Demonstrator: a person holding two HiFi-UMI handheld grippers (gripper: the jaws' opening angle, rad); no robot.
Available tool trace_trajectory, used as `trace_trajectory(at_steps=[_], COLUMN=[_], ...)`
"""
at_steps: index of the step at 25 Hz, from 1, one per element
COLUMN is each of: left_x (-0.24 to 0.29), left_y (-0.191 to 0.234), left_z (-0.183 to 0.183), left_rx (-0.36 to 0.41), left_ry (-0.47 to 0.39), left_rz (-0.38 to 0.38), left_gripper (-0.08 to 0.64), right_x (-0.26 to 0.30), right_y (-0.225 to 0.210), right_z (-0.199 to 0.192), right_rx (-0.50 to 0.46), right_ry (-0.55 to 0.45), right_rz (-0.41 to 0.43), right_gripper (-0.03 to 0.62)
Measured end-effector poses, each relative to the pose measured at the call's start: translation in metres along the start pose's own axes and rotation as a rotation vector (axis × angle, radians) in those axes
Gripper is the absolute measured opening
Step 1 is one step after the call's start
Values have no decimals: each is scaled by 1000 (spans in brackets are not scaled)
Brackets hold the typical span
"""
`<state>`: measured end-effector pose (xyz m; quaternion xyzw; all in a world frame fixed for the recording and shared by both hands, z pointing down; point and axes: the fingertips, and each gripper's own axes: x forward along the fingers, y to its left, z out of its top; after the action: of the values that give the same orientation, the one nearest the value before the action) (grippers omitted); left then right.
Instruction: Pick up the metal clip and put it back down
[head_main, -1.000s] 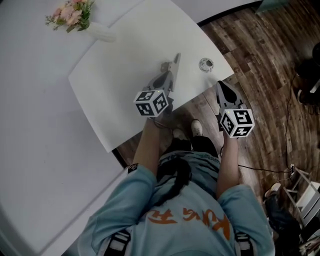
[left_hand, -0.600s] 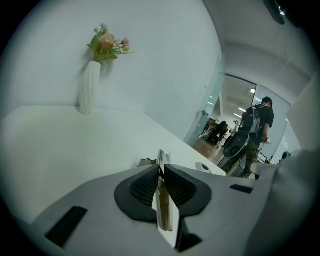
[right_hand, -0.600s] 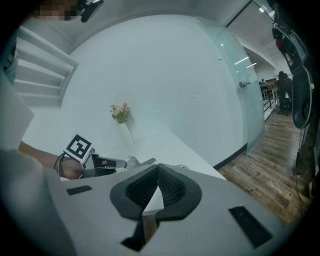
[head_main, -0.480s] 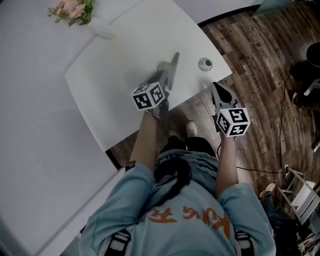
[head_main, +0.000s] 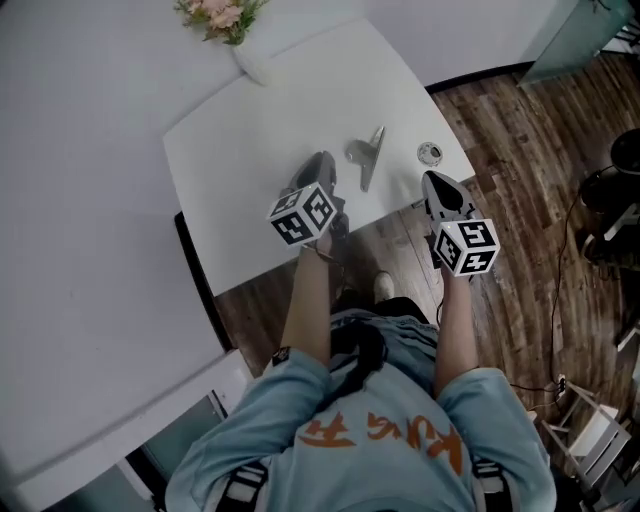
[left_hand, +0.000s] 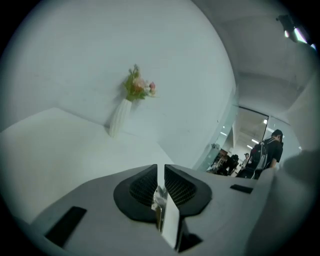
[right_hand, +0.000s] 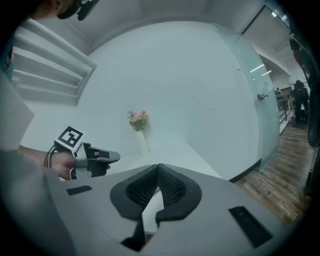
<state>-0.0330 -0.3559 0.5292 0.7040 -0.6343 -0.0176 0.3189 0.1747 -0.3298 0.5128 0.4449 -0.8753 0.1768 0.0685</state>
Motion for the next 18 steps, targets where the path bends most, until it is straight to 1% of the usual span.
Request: trace_trajectory(at_steps=[2,5,9,13,15,18], left_x=[-28,-54,-99,-143,-162,-191], left_y=[-9,-20,-15,-13,-9,2], left_z=[19,59,103,145,161,183], left_rx=[11,90,142,231,296,408], left_ry=[-75,-183,-309,-421,-460,-501], left_rz=[-3,-12,9,32,85,232], left_gripper=[55,41,27,25,25,25], right_x=[3,26,44,58,67,81], right_y=[16,38,88,137,156,175], right_z=[14,56,102,142,161,191], right_rx=[-21,-81,-155,-214,-221,-219], right_ry=[-17,-85,-161,-230,-267,-324], right_rz=[30,100,212,303,339,348], right_gripper=[12,12,12,12,12,12])
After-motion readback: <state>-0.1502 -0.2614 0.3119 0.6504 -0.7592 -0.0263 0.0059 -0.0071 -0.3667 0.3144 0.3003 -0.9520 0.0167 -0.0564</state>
